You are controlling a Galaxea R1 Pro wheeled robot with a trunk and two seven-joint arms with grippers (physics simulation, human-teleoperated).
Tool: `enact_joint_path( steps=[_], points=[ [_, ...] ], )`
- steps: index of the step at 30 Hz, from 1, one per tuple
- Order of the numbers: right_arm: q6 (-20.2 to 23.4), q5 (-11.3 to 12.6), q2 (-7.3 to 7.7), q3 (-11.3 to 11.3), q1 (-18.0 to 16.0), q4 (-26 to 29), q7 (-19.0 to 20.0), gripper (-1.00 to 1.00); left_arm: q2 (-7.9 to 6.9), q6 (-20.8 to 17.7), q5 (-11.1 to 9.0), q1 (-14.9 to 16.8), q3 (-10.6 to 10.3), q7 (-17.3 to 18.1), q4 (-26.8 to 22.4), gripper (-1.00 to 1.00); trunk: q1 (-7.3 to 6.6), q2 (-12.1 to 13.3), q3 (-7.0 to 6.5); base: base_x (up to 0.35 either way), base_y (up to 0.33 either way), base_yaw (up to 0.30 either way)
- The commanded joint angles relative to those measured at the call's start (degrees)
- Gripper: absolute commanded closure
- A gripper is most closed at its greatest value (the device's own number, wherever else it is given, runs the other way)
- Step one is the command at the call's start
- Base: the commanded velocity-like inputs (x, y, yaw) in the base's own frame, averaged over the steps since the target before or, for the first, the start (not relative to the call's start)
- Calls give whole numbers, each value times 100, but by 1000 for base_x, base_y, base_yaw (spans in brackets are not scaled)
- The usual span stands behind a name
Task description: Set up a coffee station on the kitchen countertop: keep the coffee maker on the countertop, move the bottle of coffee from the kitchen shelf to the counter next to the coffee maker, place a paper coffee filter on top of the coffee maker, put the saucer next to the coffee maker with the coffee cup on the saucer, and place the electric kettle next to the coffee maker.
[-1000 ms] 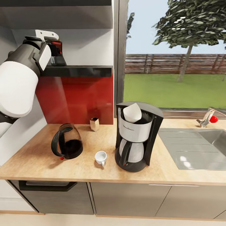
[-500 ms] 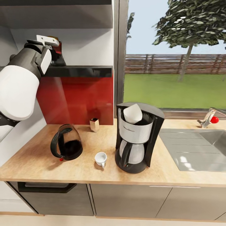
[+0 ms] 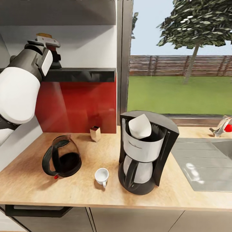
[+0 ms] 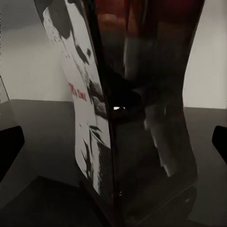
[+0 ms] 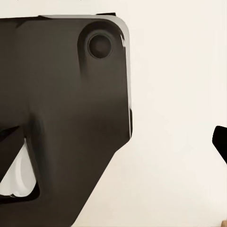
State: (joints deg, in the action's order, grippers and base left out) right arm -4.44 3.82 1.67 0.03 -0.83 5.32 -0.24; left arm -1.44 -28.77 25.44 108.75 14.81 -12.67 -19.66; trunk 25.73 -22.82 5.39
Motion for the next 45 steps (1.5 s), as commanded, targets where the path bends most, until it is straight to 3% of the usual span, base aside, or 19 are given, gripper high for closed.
enact_joint_path(
  steps=[1,24,45],
  points=[
    [-22,40,0,5,-5,-4,-2,-100,3,-15,1,6,22,-7,-2,-100,5,-10,13,71,0,0],
    [-22,40,-2,6,-5,-5,-2,-100,-11,-15,6,6,30,-7,-2,-100,5,-10,13,45,0,0],
    [-22,40,-2,6,-5,-5,-2,-100,-19,-24,13,0,31,0,-130,-100,5,-10,13,139,0,0]
  ],
)
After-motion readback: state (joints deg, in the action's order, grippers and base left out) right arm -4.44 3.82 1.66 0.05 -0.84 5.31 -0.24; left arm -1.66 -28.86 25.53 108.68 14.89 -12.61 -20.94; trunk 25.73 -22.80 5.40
